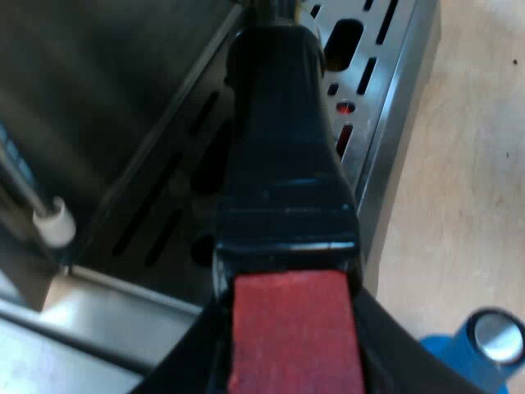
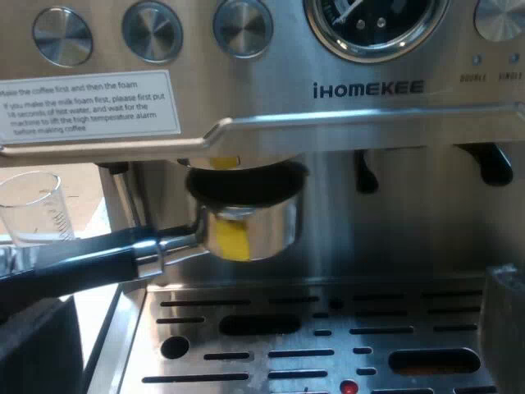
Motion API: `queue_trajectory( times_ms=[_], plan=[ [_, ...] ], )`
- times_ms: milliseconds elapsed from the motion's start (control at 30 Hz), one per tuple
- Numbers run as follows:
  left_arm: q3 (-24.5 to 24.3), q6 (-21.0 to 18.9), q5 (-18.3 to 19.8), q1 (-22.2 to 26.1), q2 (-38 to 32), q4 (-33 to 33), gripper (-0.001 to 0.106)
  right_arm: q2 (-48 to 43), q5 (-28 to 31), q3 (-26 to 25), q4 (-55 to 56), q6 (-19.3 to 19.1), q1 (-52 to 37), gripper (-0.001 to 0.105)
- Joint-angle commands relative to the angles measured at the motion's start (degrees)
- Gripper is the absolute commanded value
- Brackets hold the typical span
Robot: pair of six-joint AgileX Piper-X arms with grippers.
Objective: Put the handle in the coffee machine
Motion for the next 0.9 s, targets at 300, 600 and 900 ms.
queue_trajectory(
  times_ms=[300,600,900],
  plan=[
    [-0.6,-1.9,4.1,-1.0,-0.4,-3.0,0.0,0.0,0.8,0.0,0.2,-0.6,-0.6,0.102],
    [-0.6,-8.1,4.1,-1.0,-0.4,-7.5,0.0,0.0,0.8,0.0,0.2,-0.6,-0.6,0.102],
    [-0.6,-8.5,4.1,0.2,-0.4,-8.0,0.0,0.0,0.8,0.0,0.2,-0.6,-0.6,0.102]
  ],
)
